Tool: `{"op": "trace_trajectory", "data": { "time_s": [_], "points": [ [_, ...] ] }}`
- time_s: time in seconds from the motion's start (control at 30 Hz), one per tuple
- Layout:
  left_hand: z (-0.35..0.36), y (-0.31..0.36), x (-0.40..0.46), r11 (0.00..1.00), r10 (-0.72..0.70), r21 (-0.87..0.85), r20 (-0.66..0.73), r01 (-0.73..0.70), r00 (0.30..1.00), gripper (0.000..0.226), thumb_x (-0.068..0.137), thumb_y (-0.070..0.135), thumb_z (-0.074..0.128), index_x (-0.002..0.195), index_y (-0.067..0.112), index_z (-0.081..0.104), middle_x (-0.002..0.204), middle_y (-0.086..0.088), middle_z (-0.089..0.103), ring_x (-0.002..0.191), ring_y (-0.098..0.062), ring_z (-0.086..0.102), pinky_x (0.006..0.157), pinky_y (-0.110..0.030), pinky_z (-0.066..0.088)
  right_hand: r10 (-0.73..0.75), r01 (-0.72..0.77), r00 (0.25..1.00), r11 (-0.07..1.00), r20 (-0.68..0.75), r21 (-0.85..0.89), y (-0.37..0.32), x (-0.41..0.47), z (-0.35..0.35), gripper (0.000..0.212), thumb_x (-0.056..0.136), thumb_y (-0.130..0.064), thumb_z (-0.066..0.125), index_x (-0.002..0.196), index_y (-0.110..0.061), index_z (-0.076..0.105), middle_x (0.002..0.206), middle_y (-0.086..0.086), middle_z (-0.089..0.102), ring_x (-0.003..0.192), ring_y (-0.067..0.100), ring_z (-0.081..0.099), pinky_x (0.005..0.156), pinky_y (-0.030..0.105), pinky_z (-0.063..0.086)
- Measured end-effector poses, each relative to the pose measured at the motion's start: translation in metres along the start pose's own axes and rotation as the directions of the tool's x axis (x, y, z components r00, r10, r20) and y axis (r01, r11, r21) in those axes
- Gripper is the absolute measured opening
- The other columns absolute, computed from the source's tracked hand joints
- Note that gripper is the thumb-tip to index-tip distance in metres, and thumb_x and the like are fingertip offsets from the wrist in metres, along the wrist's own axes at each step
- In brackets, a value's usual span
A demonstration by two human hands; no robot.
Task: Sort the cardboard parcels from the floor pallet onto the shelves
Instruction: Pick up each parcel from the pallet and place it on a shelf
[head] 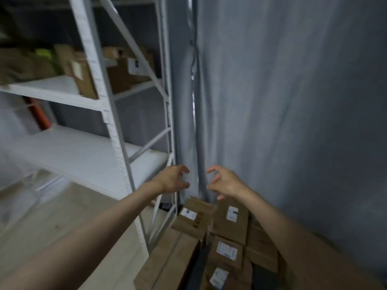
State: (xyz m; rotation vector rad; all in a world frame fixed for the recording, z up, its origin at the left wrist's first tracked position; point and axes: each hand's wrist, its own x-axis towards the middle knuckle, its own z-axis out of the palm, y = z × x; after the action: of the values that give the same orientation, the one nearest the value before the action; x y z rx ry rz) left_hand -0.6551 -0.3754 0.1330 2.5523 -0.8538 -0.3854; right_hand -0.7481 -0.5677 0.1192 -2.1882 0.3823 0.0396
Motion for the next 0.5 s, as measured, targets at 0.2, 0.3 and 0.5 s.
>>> {"op": "trace_trajectory", "data": {
  "time_s": [0.2,0.3,0.5],
  "points": [
    [-0.091,-0.049,-0.070,0.996,-0.087,0.010,-0.200,0.090,0.976,0.053,0.088,0.034,0.074,0.136,0.022,0.055,0.134,-0.007,0.059,0.116,-0.023,0.060,0.099,-0.033,0.048,-0.195,0.210,0.973,0.970,0.126,-0.123,-0.106,0.002,0.033,0.042,0.089,-0.010,0.071,0.124,-0.025,0.056,0.100,0.009,0.062,0.074,0.020,0.060,0.052,0.030,0.057],
    [-0.135,-0.081,-0.104,0.988,-0.138,0.035,-0.268,0.153,0.953,0.051,0.089,0.037,0.073,0.135,0.024,0.056,0.132,-0.006,0.061,0.114,-0.023,0.060,0.099,-0.037,0.049,-0.300,0.323,0.941,0.934,0.154,-0.155,-0.162,0.005,0.056,0.044,0.087,-0.011,0.071,0.127,-0.023,0.058,0.099,0.006,0.060,0.072,0.019,0.061,0.048,0.027,0.055],
    [-0.202,-0.160,-0.162,0.965,-0.233,0.023,-0.371,0.260,0.899,0.049,0.090,0.038,0.073,0.134,0.025,0.056,0.132,-0.005,0.061,0.103,-0.016,0.058,0.092,-0.031,0.050,-0.423,0.462,0.879,0.869,0.218,-0.176,-0.261,0.017,0.120,0.045,0.086,-0.014,0.071,0.127,-0.027,0.058,0.105,0.009,0.063,0.089,0.023,0.065,0.053,0.028,0.058]
  ]
}}
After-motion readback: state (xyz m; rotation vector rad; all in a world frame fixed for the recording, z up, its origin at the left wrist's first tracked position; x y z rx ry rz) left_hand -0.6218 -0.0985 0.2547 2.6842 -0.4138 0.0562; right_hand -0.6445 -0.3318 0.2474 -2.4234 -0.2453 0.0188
